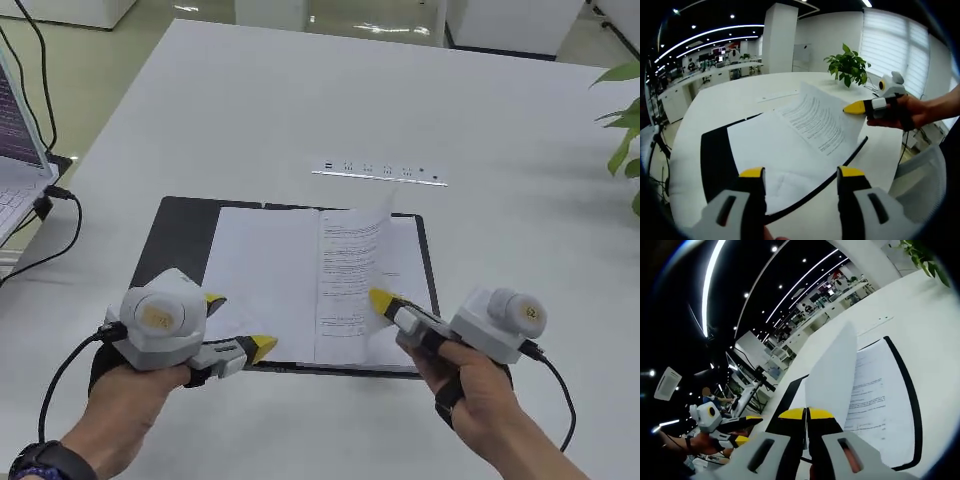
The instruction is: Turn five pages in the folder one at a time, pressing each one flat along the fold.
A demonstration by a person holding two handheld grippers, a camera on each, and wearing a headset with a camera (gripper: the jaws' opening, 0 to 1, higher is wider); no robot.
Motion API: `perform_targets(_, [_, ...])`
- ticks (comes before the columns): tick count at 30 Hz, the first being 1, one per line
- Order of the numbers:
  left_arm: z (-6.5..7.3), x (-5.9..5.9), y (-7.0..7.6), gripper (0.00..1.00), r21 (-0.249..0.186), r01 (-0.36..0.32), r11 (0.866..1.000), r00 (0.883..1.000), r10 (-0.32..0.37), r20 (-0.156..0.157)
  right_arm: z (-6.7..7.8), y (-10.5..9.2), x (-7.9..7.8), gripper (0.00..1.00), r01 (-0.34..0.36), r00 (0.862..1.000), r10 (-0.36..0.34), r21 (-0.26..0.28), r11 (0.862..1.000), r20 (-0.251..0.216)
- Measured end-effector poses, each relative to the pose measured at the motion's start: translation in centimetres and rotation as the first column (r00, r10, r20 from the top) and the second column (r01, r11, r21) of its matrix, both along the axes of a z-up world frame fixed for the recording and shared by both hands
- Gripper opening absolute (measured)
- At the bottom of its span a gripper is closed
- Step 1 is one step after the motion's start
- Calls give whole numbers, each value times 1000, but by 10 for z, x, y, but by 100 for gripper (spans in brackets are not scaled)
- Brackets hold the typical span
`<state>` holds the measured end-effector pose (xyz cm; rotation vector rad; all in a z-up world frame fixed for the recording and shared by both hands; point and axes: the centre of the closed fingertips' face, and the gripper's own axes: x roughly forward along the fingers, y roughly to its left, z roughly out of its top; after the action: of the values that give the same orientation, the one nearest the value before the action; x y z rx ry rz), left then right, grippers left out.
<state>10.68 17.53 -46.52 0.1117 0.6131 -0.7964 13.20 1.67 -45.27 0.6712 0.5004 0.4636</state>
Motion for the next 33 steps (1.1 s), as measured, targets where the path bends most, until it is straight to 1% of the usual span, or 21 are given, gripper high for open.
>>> perform_targets(4, [4, 1, 11, 57, -1, -19, 1000, 1000, 19, 8, 5, 18, 5, 0, -19, 1000, 19, 13, 1000, 8])
perform_targets(9, [7, -1, 23, 59, 4, -31, 1000, 999, 31, 15, 12, 41, 12, 0, -44, 999, 43, 29, 999, 21])
perform_targets(17, [8, -1, 41, 61, 8, -49, 999, 999, 49, 21, 19, 66, 19, 0, -70, 997, 68, 49, 996, 32])
perform_targets(22, [14, -2, 49, 61, 4, -67, 998, 997, 67, 26, 20, 81, 22, 0, -82, 996, 80, 62, 995, 31])
perform_targets(26, [15, 0, 55, 61, 1, -77, 997, 997, 77, 28, 19, 91, 23, 0, -94, 995, 92, 69, 993, 26])
perform_targets(30, [17, -2, 59, 61, -3, -86, 996, 996, 86, 30, 19, 102, 23, 0, -107, 994, 106, 75, 991, 21])
perform_targets(33, [15, -2, 63, 61, -4, -90, 996, 996, 90, 29, 18, 112, 23, 0, -127, 992, 126, 76, 989, 18])
